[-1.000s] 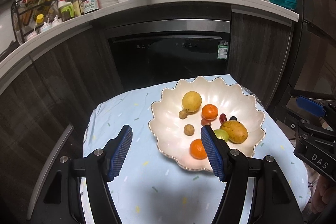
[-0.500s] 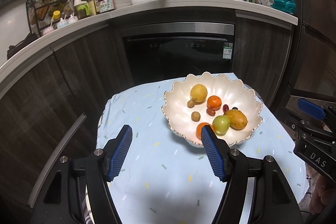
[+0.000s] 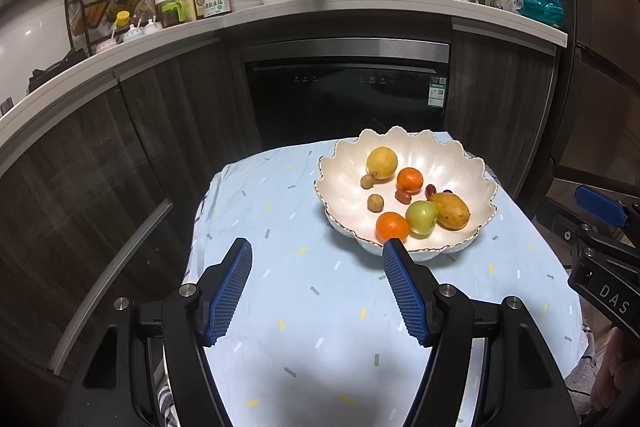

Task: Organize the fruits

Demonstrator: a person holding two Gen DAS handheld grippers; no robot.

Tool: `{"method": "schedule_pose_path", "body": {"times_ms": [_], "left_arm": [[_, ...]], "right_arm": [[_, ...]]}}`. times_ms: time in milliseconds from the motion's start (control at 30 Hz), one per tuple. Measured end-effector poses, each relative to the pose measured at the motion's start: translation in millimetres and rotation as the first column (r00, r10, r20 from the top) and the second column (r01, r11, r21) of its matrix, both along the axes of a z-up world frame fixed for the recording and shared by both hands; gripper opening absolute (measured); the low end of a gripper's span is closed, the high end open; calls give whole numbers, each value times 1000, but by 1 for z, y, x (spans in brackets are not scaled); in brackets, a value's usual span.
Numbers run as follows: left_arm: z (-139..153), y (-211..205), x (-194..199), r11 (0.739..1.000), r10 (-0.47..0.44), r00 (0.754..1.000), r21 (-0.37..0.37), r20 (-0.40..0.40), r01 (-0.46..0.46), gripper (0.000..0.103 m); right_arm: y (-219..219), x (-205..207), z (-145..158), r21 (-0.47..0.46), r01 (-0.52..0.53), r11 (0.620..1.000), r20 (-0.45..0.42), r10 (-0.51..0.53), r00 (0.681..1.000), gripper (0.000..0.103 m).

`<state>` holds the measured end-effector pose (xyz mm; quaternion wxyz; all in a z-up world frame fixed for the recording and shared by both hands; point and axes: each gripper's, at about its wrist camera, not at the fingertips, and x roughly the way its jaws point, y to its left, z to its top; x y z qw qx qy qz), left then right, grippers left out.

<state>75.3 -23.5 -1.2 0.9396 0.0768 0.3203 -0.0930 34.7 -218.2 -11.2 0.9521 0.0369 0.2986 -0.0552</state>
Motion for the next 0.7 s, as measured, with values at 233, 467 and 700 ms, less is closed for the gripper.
{"method": "schedule_pose_path", "body": {"times_ms": [233,467,700], "left_arm": [[-3,2,-3,1000,9,1000,6,2,-9,67],[-4,3,-4,1000,16,1000,-2,0,-16,67],[-5,5,-4,1000,23,1000,-9,3,-23,67]], "right_arm": [[2,-4,-2,-7,-4,1000,6,4,1000,63],[2,-5,-3,-8,-4,1000,9,4,1000,63],[3,-6,-5,-7,-3,1000,8,3,1000,63]]}}
